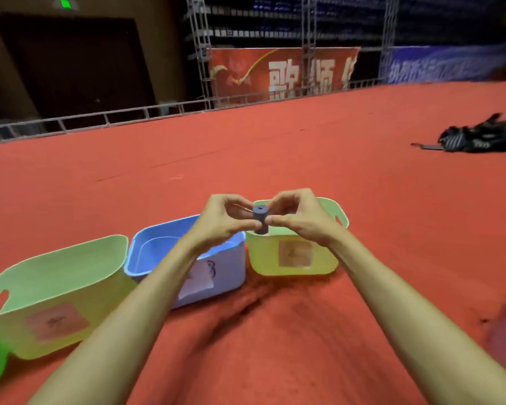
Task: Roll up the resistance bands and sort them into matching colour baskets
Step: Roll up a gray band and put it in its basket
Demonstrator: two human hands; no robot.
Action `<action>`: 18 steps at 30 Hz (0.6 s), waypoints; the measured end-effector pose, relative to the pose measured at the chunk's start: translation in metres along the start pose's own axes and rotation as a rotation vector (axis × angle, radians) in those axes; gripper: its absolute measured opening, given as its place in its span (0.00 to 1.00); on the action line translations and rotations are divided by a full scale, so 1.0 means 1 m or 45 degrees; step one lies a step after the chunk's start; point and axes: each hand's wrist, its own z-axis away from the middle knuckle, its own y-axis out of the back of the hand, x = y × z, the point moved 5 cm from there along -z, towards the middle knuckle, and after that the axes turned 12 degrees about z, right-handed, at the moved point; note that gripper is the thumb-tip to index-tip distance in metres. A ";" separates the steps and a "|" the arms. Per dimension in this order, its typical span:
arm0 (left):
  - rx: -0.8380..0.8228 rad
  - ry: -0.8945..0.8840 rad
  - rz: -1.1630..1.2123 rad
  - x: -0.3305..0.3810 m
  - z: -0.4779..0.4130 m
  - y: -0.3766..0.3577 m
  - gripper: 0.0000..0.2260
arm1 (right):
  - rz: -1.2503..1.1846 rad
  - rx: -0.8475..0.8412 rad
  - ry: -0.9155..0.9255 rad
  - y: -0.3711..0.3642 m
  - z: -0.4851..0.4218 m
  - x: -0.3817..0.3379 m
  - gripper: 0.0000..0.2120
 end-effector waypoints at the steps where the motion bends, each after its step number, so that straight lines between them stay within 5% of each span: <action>1: -0.015 0.037 -0.033 -0.003 -0.022 -0.009 0.14 | 0.067 -0.006 -0.023 0.012 -0.012 0.013 0.08; 6: -0.001 0.120 -0.395 -0.029 -0.094 -0.037 0.09 | 0.311 -0.114 -0.166 0.029 -0.064 0.069 0.09; 11: -0.014 0.191 -0.966 -0.042 -0.124 -0.042 0.18 | 0.447 -0.274 -0.238 0.009 -0.097 0.095 0.08; 18: -0.214 0.254 -1.391 -0.056 -0.140 -0.061 0.18 | 0.627 -0.477 -0.328 -0.027 -0.108 0.121 0.11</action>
